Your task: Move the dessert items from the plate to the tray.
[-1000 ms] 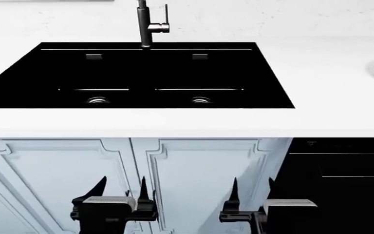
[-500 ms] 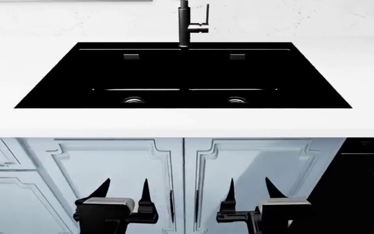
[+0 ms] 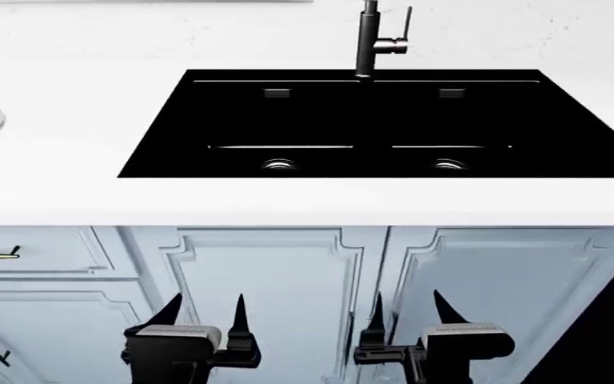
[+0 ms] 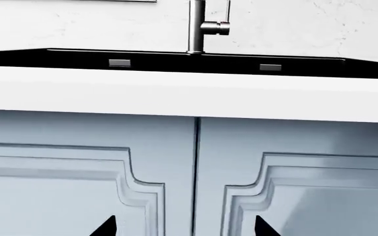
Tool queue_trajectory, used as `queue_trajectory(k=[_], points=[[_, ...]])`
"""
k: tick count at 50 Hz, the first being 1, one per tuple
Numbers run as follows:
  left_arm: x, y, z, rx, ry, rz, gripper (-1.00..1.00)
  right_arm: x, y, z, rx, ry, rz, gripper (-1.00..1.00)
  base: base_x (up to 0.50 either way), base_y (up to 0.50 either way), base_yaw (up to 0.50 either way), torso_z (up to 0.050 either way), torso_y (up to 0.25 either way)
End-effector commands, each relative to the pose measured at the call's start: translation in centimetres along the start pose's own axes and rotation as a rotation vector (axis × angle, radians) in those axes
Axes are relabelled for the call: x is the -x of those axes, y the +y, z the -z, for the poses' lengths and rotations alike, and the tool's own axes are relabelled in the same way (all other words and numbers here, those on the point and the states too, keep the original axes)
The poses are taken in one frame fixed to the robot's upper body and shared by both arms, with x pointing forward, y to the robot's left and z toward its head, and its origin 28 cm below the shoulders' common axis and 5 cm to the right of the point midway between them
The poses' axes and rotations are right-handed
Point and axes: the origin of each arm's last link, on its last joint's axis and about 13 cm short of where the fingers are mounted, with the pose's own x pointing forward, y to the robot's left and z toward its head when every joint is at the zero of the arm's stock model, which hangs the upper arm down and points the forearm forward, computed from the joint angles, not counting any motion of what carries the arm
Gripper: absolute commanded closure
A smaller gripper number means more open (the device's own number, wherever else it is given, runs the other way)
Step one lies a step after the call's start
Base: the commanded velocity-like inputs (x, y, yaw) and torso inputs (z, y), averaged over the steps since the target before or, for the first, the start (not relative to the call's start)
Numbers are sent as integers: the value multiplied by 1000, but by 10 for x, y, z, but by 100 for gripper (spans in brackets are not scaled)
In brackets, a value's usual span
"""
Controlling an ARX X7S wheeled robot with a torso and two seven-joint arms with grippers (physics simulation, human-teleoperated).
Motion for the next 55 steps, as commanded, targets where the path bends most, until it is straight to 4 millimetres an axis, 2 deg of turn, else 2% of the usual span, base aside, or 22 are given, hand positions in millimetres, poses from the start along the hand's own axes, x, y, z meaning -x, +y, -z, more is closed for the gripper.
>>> queue_trajectory(k=[1, 55], points=[[-1, 0, -1, 2, -1, 2, -100, 1, -1, 0, 5, -1, 0, -100, 0, 500, 0, 0, 0], [0, -1, 0, -6, -2, 16, -100, -1, 0, 0, -1, 3, -4, -100, 0, 500, 0, 0, 0]])
